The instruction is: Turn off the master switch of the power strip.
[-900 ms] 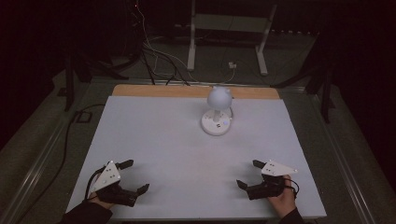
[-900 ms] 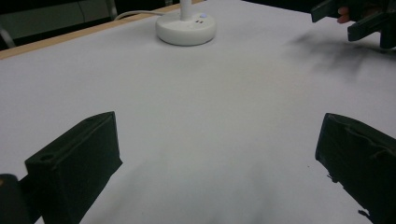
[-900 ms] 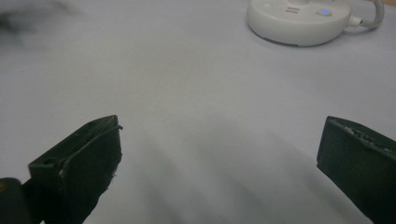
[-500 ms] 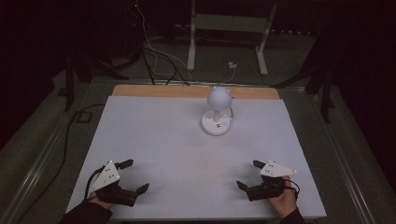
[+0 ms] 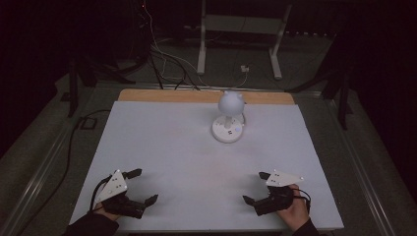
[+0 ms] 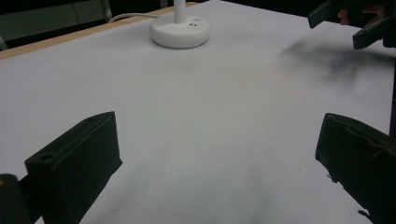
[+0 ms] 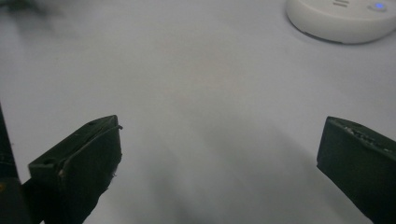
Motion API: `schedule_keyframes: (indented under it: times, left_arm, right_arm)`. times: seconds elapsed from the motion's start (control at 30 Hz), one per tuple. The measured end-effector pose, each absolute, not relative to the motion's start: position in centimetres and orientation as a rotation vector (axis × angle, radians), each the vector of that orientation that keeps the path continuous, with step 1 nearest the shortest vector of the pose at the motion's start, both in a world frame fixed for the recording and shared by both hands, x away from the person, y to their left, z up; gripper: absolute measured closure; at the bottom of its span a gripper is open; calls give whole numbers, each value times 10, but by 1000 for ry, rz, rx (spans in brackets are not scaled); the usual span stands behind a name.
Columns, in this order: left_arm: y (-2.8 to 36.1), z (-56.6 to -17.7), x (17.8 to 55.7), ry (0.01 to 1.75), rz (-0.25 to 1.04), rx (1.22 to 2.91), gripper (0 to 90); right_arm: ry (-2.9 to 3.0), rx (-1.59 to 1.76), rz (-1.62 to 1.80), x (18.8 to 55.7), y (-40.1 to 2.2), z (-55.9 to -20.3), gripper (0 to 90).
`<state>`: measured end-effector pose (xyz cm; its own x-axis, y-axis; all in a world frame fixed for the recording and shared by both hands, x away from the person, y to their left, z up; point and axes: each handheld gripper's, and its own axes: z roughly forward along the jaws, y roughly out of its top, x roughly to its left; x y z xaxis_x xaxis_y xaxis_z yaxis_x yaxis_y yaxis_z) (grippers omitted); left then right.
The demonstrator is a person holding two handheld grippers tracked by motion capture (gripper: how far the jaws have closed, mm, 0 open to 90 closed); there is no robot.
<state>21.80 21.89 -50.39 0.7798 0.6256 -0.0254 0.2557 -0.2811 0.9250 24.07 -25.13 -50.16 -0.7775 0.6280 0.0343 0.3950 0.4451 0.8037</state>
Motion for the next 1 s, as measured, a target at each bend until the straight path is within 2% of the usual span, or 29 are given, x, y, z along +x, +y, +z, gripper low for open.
schedule_keyframes:
  times: [1.0]
  left_arm:
    - [218, -503, 218, 672, 403, 1857, 4]
  right_arm:
    - [2413, 852, 1331, 263, -228, -464, 0]
